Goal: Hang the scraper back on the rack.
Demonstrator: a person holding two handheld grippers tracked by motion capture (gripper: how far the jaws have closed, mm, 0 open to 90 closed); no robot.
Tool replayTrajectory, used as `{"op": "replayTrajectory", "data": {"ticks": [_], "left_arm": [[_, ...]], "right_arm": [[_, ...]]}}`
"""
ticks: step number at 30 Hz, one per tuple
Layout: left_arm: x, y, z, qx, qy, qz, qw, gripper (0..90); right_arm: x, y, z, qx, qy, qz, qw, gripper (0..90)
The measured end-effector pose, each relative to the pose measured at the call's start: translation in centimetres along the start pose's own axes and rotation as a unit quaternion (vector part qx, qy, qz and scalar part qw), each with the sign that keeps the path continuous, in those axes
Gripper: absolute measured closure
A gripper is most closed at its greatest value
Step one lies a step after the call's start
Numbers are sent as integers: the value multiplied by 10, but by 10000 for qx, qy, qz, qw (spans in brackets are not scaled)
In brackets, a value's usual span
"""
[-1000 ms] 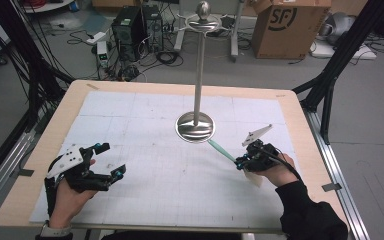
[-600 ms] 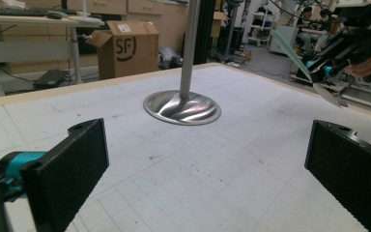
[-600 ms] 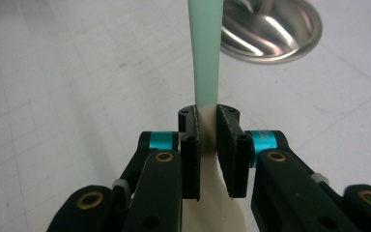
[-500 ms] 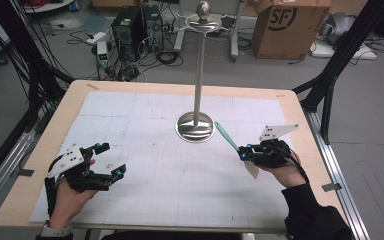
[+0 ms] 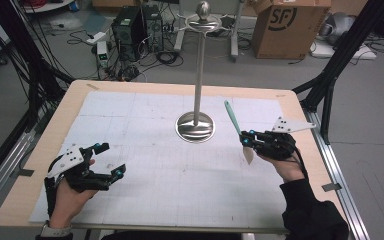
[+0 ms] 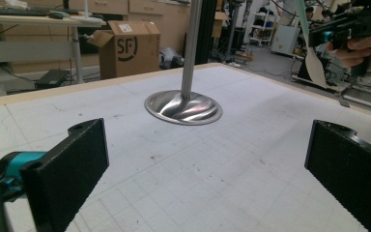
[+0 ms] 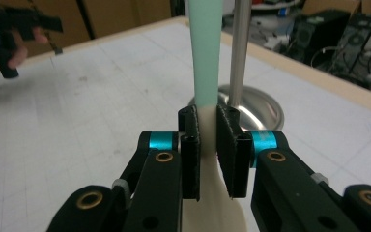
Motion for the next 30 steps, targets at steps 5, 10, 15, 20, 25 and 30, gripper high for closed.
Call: {"op": "replayTrajectory", "data": {"ticks": [5, 10, 15, 20, 25, 30], "left_arm": [[0, 1, 1, 51, -3, -7, 10000, 22], [1, 3, 1, 66, -13, -62, 10000, 22], [1, 3, 3, 82, 17, -68, 9999, 22], [2, 2, 2, 72, -11, -53, 10000, 22], [3, 1, 3, 74, 16, -56, 10000, 22], [6, 1, 3, 78, 21, -89, 9999, 22]], "right_arm": [[4, -5, -9, -104, -341, -199, 9992, 804], [7, -9, -19, -127, -613, -136, 9979, 805], [6, -10, -32, -186, -801, -103, 9966, 804], [4, -13, -41, -282, -805, -62, 9963, 804], [4, -15, -53, -310, -931, -81, 9951, 803], [5, -18, -62, -248, -1018, -32, 9945, 804]]}}
Point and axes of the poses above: each handheld gripper's, and its own axes: x roughly backward along the jaws, z roughly out of its underside, y roughly to its left, the point moved 7 cm from there along -x, roughly forward along the jaws, and after that the axes turned 10 degrees about -x, right-handed, at the moved point
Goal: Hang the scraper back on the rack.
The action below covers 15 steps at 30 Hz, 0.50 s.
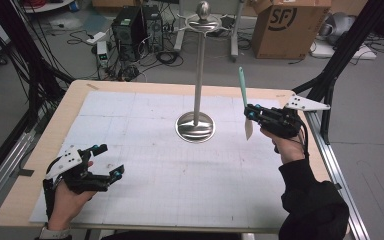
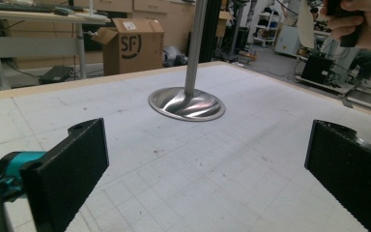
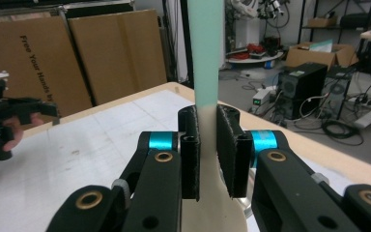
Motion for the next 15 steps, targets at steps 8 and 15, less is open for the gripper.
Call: {"op": "replayTrajectory", "data": {"ticks": [8, 15], "left_arm": [[3, 0, 0, 18, 3, -14, 10000, 22], [6, 1, -1, 43, -32, -38, 10000, 22]], "right_arm": [[-5, -3, -11, 44, -69, 19, 10000, 804], [-13, 2, -30, 150, -199, -96, 9996, 803]]}}
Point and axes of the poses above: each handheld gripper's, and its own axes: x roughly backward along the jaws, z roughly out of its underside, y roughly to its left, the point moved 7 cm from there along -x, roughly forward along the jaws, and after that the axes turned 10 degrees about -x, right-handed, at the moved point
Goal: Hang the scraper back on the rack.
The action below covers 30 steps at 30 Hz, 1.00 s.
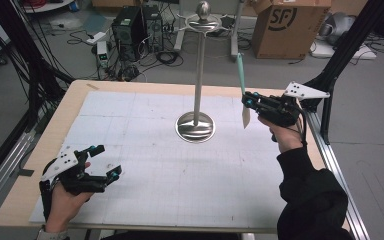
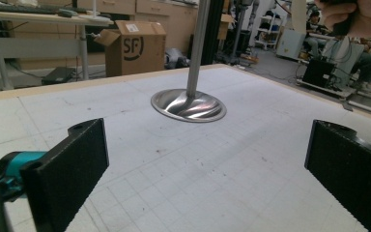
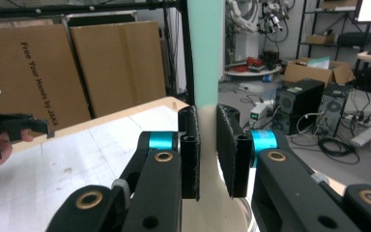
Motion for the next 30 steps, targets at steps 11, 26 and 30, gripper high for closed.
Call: {"op": "replayTrajectory", "data": {"ticks": [11, 26, 30], "left_arm": [[3, 1, -1, 9, -33, -29, 10000, 22], [9, 3, -2, 26, -54, -83, 9999, 22], [10, 3, -1, 25, -38, -88, 10000, 22]], "right_arm": [[-9, 3, -22, 2, -225, -101, 9997, 804], [-24, 0, -33, -55, -427, -121, 9990, 803], [-26, 1, -37, -71, -461, -151, 9988, 803]]}}
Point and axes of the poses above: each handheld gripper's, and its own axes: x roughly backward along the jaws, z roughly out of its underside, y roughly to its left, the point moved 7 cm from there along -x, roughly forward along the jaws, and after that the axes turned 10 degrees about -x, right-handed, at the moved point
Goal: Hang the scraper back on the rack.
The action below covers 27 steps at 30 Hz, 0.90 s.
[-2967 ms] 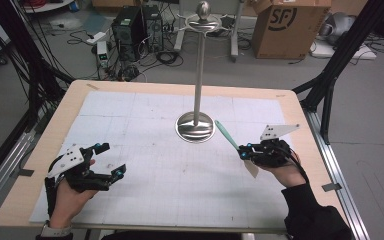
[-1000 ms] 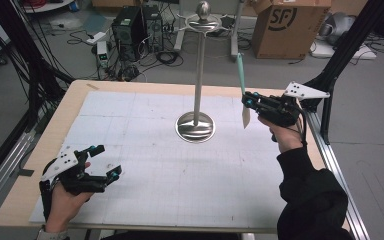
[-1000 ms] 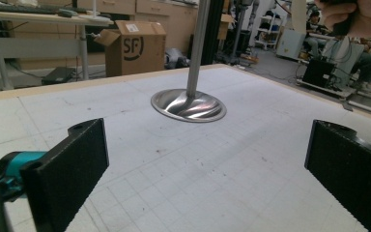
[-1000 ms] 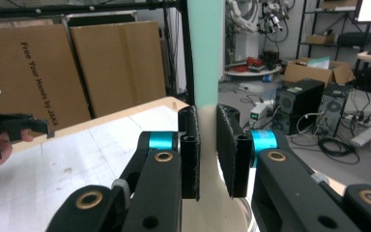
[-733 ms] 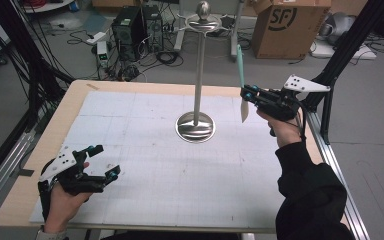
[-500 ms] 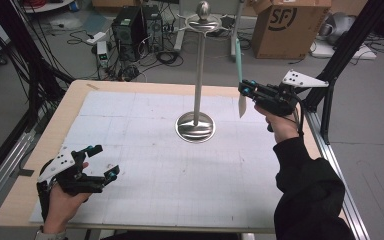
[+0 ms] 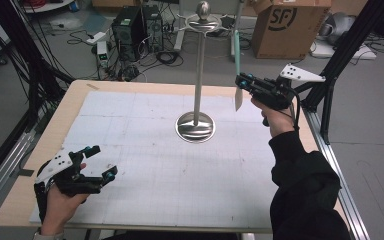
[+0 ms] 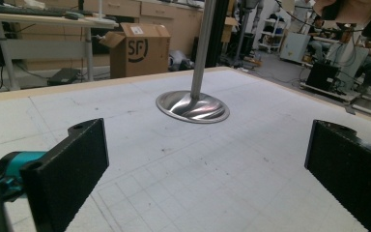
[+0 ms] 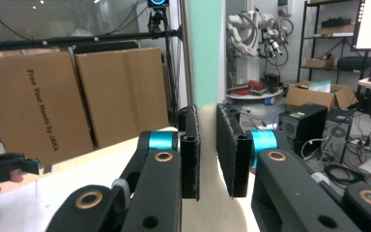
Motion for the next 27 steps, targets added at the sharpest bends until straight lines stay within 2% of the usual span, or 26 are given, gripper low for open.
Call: {"op": "replayTrajectory", "data": {"ticks": [16, 27], "left_arm": [[4, 1, 1, -8, 20, -53, 10000, 22], [6, 2, 1, -14, -7, -87, 10000, 22]], "right_arm": [[-10, 2, -5, -6, -72, -59, 10000, 802], [-13, -1, -5, -11, -57, -9, 10000, 802]]}}
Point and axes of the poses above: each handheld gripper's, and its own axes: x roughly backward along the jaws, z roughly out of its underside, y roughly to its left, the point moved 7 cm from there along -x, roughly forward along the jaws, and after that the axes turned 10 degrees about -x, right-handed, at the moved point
